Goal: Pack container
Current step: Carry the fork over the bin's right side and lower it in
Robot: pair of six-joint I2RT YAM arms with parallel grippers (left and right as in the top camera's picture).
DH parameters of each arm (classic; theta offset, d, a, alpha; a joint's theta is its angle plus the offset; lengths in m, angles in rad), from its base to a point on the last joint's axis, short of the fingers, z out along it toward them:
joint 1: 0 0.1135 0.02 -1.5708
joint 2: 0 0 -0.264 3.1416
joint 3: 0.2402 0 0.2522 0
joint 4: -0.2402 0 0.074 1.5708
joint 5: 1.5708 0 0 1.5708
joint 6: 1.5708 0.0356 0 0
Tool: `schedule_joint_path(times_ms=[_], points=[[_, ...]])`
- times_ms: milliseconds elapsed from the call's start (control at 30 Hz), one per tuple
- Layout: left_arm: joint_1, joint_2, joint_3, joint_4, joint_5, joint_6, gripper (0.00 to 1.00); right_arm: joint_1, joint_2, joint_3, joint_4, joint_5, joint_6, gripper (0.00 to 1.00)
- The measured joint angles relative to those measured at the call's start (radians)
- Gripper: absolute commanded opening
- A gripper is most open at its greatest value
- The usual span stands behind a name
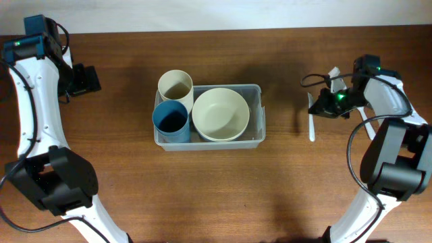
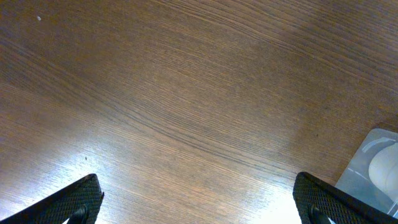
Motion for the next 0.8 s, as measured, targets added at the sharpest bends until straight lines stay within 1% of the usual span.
schedule_joint_path(times_ms=[233, 367, 600, 800], points=[[0.000, 0.000, 0.000, 0.000, 0.000, 0.000, 1.00, 0.006, 0.001, 0.094, -0.119, -0.232, -0.094, 0.04], [0.000, 0.000, 0.000, 0.000, 0.000, 0.000, 1.00, 0.060, 0.001, 0.110, -0.130, -0.363, -0.141, 0.04], [0.000, 0.000, 0.000, 0.000, 0.000, 0.000, 1.00, 0.193, 0.001, 0.110, -0.121, -0.489, -0.172, 0.04], [0.000, 0.000, 0.000, 0.000, 0.000, 0.000, 1.00, 0.238, 0.001, 0.110, -0.113, -0.569, -0.177, 0.04]])
